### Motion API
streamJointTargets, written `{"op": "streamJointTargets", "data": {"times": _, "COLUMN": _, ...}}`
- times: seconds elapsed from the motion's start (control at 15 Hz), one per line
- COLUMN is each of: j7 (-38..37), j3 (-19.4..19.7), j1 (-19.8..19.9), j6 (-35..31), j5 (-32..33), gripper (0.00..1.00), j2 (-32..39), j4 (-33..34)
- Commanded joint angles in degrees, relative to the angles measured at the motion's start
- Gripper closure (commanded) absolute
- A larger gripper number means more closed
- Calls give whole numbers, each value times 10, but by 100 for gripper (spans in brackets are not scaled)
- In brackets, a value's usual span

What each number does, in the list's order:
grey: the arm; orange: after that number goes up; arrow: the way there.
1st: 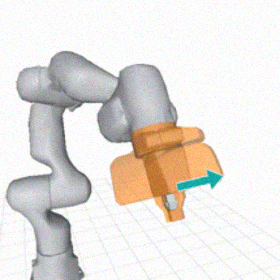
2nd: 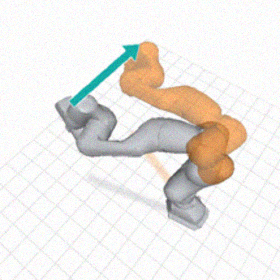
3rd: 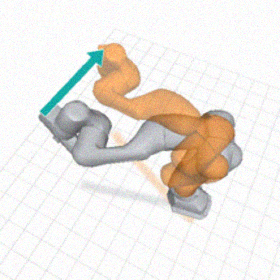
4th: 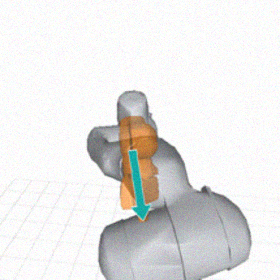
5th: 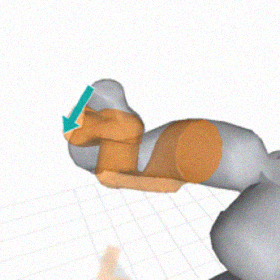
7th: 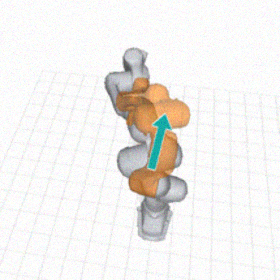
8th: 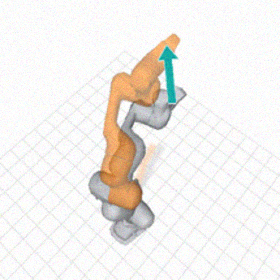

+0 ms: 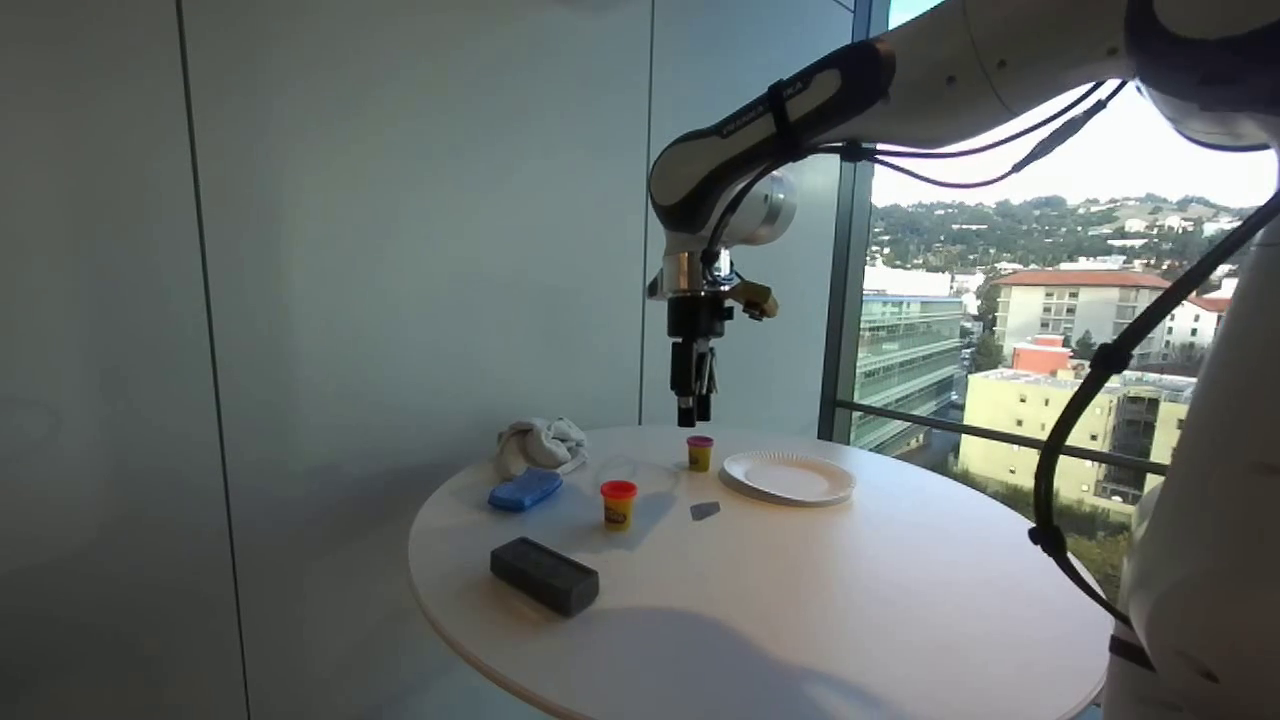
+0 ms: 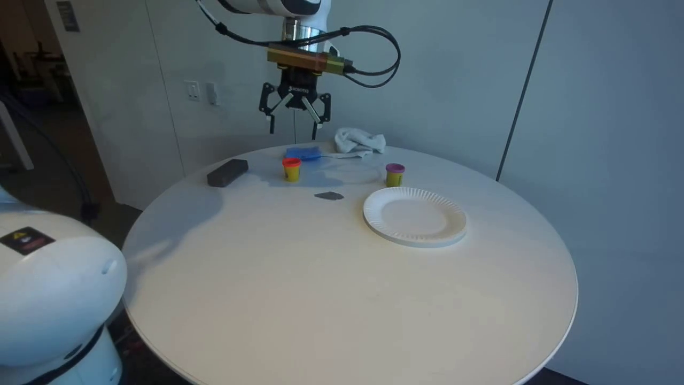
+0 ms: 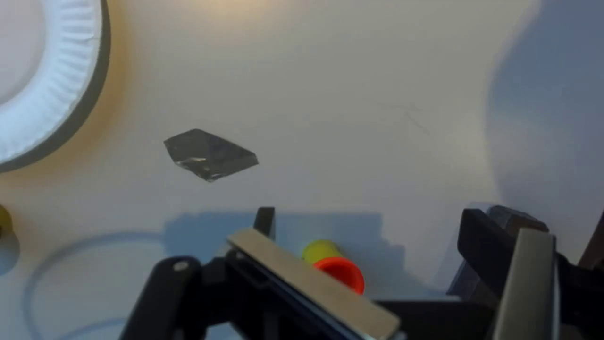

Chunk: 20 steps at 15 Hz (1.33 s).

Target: Put the yellow containers on the white plate.

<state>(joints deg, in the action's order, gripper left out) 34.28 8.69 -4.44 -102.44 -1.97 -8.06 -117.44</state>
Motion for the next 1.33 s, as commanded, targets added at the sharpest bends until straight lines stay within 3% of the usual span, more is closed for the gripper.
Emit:
{"op": "streamJointTargets", "data": {"times": 0.0, "j7": 51, "j3": -15, "j1": 17, "j6": -53, "j5": -55, "gripper": 0, "j2": 76, "j4": 62}}
{"op": "streamJointTargets", "data": {"times": 0.47, "j7": 33, "j3": -48, "j1": 45, "j6": -148, "j5": -67, "gripper": 0, "j2": 168, "j4": 81}}
{"op": "streamJointTargets", "data": {"times": 0.93, "j7": 52, "j3": -87, "j1": 51, "j6": -126, "j5": -72, "gripper": 0, "j2": 165, "j4": 73}}
{"op": "streamJointTargets", "data": {"times": 1.27, "j7": 11, "j3": -85, "j1": 49, "j6": -140, "j5": -20, "gripper": 0, "j2": 181, "j4": 74}}
